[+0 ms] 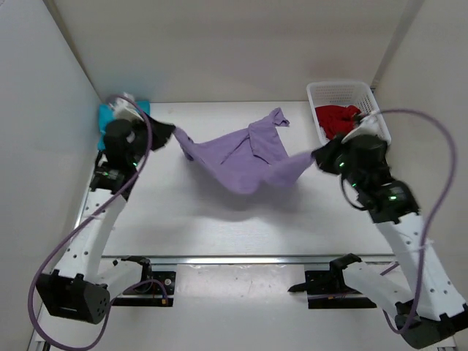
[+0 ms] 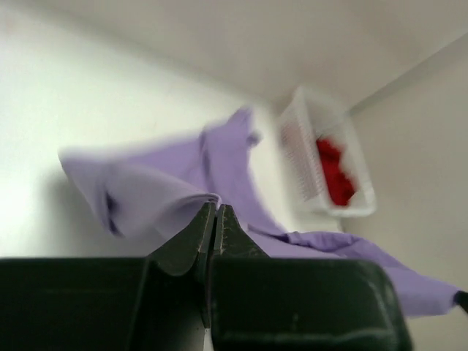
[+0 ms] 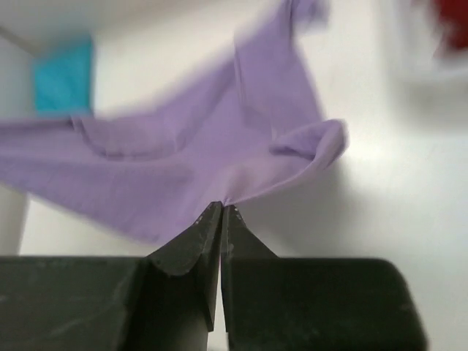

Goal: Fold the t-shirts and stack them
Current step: Flatten out the tshirt

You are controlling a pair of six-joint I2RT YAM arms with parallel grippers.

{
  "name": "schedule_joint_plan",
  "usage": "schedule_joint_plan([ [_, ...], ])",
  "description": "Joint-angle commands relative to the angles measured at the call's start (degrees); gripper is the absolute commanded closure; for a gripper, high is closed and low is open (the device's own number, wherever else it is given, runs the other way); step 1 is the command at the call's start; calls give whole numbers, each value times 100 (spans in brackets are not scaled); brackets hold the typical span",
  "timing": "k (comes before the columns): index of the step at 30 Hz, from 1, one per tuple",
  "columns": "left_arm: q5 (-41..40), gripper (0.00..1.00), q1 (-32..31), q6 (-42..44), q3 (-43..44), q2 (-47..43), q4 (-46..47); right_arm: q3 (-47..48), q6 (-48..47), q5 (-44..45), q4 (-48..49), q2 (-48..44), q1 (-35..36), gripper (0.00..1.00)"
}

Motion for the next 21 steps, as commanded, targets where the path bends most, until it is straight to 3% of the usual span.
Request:
schedule_joint_plan([
  [1,907,100,706,260,1145,-243,-532,1912,-1136,412,-689,198,-268,100],
  [6,1402,100,2243,75,3146,2,-1209,5393,-1735,561,-1356,1576,12,100],
  [7,1428,100,2306,93,3551,81,-1410,5731,-1866,658,-1418,1884,326,100],
  [9,1358,100,2307,128,3932,178,-1605,6715,-2139,1743,-1315,2185,1187,99],
  [11,1245,100,2333,137,4282,231,-1754,6859,-2935,2939,-718,2299,2860,100],
  [12,1131,100,2359,180,4415,292,-1807,6764,-3897,4075,-37,2300,4218,100],
  [13,1025,100,2386,216,4642,371,-1938,6032,-4785,5809,1893,2213,5110,100],
  [14,981,100,2368,259,4818,442,-2061,5268,-7918,6427,3922,2064,6520,100],
  [15,937,100,2351,260,4829,460,-2045,4512,-10003,6390,7692,1862,6604,100],
  [16,1023,100,2368,190,4707,434,-1993,5548,-9031,6441,6486,2234,6370,100],
  [17,1050,100,2377,198,4488,373,-1870,6220,-8221,6137,4011,2725,5967,100],
  [18,1103,100,2377,120,4338,372,-1756,6766,-7395,5926,3421,2817,5571,100],
  [20,1103,100,2395,111,3795,354,-1615,5642,-8333,5967,5093,2443,5803,100],
  [21,1103,100,2447,93,3566,328,-1545,5098,-8084,5880,5085,2310,5544,100],
])
